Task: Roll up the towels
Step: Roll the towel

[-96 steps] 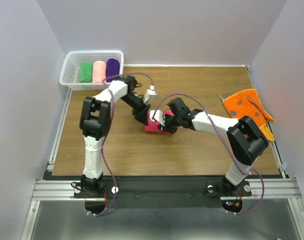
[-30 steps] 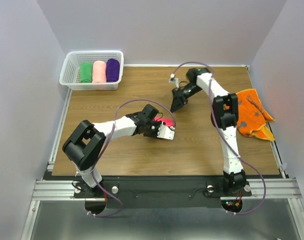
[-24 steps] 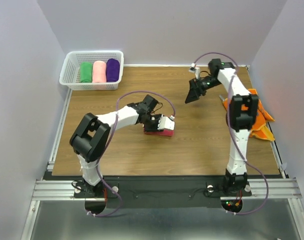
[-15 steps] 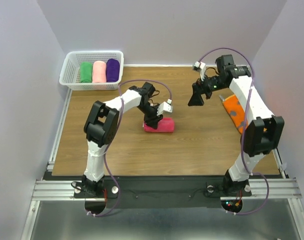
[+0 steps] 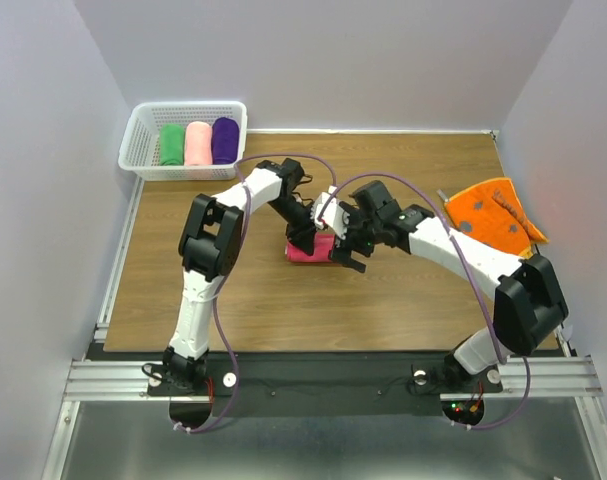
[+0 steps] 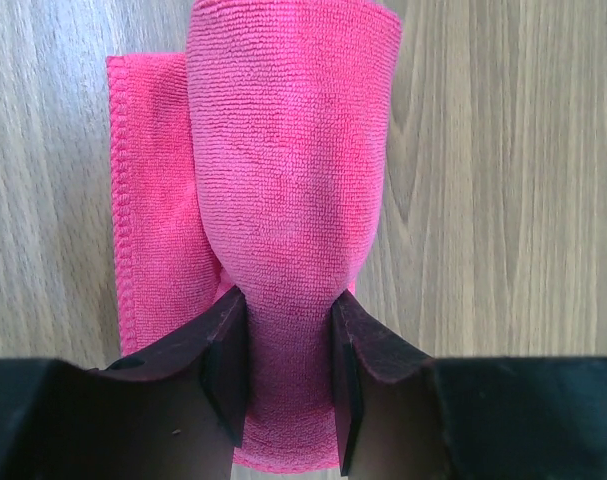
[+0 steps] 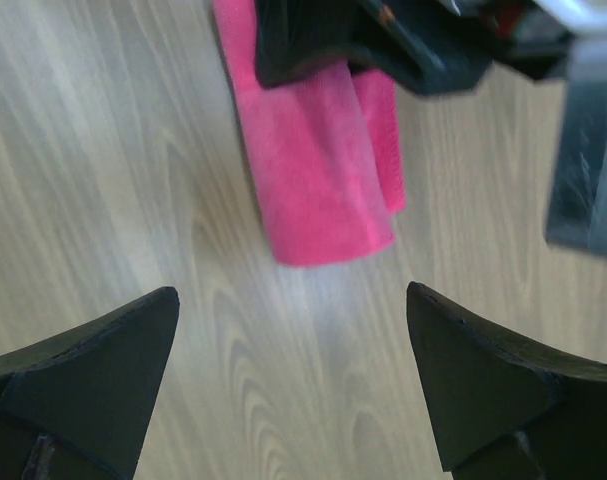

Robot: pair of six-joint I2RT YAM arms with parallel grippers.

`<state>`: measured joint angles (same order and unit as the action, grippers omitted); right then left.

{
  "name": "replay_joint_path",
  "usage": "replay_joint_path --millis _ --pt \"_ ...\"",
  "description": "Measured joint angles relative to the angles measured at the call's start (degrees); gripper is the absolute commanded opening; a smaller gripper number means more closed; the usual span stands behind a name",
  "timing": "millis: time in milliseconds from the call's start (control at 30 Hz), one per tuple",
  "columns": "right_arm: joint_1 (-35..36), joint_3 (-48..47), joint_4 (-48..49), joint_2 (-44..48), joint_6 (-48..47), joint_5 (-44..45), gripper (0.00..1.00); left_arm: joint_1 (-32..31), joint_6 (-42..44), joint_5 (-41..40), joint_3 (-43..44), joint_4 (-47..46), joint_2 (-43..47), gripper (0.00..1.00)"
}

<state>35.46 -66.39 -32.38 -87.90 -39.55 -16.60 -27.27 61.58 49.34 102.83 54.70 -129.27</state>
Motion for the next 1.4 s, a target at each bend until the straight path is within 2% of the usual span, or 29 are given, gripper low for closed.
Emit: replay_joint_path --millis 267,700,767,800,833,900,967,1000,1033,1167,1267,1400 --pt "2.8 5.5 13.6 -2.0 -5.6 3.2 1.0 0.1 -0.1 0.2 1.6 1.6 -1.0 0.42" --pt "2.8 5.1 19.4 -10.8 -11.0 -0.5 0.97 1.4 1.1 3.0 2.7 3.1 -2.5 0.45" --pt "2.8 4.8 20.6 -12.7 -11.8 -0.6 0.83 1.4 1.4 2.8 2.7 3.2 -2.5 0.46" --pt "2.7 4.7 20.9 -12.9 -12.0 -0.6 0.72 1.6 1.5 3.4 2.7 3.3 -2.7 0.46" --pt "2.4 4.3 21.4 -13.4 -12.4 -0.6 0.54 1.8 1.6 3.7 2.7 3.4 -2.8 0.47" --pt "2.1 4.1 22.2 -14.0 -12.6 -1.0 0.38 2.2 1.7 3.9 2.7 3.4 -2.8 0.52" --pt "2.0 4.1 22.4 -14.3 -12.8 -1.7 0.28 2.6 1.6 4.1 2.6 3.3 -2.8 0.57" --pt "2.0 4.1 22.5 -14.6 -12.9 -2.2 0.18 3.1 1.4 4.3 2.4 3.0 -2.8 0.62" --pt "2.0 4.1 22.6 -14.8 -12.9 -2.4 0.01 3.4 1.2 4.5 1.9 2.4 -2.6 0.64" --pt "1.7 4.0 22.8 -15.1 -12.7 -4.8 0.01 6.3 -0.1 6.1 -0.9 0.1 -1.0 0.73" --pt "1.5 0.8 21.3 -17.3 -12.1 -7.6 0.01 9.2 -1.6 5.6 -3.4 -1.3 1.7 0.74" --pt "-0.3 -4.8 16.2 -21.1 -10.1 -12.3 0.01 16.1 -5.4 2.6 -10.0 -8.0 11.3 0.76"
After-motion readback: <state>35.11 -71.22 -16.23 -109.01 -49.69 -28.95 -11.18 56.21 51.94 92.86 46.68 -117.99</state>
